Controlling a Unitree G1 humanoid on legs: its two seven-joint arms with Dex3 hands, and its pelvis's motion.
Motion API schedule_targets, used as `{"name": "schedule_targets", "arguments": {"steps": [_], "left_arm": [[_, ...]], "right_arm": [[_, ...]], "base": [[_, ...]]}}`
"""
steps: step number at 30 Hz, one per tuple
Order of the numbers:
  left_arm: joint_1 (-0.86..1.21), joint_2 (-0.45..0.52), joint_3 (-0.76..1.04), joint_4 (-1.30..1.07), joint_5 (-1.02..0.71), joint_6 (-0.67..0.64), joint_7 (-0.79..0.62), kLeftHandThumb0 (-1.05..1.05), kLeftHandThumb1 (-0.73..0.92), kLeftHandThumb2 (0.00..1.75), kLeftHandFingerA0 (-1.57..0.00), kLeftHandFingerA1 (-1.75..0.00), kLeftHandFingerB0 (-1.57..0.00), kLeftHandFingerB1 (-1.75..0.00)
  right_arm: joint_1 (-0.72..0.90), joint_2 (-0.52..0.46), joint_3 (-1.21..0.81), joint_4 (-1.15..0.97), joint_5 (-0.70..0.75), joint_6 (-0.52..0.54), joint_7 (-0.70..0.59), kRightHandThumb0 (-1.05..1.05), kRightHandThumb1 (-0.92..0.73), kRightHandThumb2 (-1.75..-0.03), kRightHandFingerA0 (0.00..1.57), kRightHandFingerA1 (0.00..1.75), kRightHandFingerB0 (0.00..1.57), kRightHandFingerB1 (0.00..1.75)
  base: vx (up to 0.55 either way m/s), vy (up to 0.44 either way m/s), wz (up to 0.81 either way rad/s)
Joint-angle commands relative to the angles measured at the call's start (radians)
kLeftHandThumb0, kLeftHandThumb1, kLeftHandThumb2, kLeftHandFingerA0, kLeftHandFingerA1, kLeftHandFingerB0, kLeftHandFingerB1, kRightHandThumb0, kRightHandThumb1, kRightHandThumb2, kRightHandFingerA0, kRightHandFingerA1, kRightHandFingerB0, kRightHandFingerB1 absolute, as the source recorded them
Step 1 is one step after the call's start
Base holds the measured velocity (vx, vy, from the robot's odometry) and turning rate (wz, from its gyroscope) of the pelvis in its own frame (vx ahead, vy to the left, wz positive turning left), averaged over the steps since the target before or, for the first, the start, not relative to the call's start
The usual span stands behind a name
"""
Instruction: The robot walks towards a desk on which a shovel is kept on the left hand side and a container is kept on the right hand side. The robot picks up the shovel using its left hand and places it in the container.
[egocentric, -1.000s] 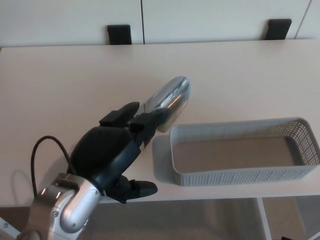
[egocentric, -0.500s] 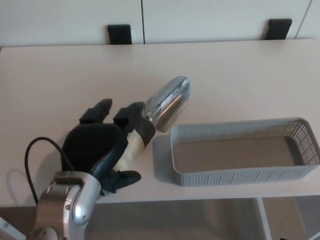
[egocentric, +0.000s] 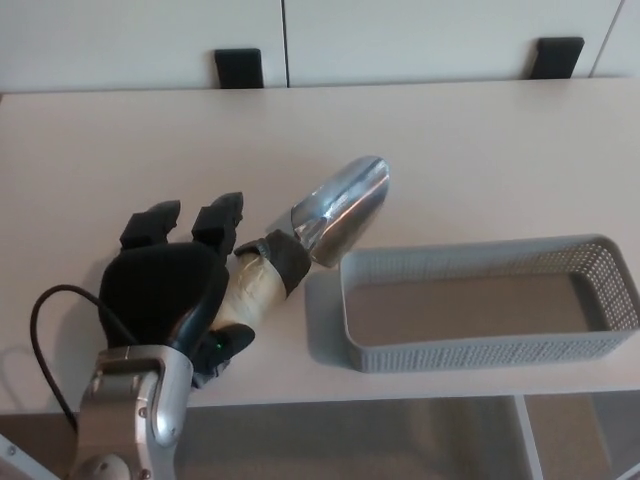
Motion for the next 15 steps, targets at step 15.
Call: {"name": "schedule_targets", "arguments": {"steps": [15], "left_arm": [[-0.02,-0.023,-0.066,0.051,0.022,0.078,0.02,-0.65,0.41,0.77,-0.06,-0.42,0.0,-0.26]], "right_arm": [[-0.005,-0.025,0.01,-0.028,-0.008,0.031,0.017,-0.16,-0.54,-0.54,0.65,0.62,0.58,0.56]], "base": [[0.0,0.0,0.0]]}}
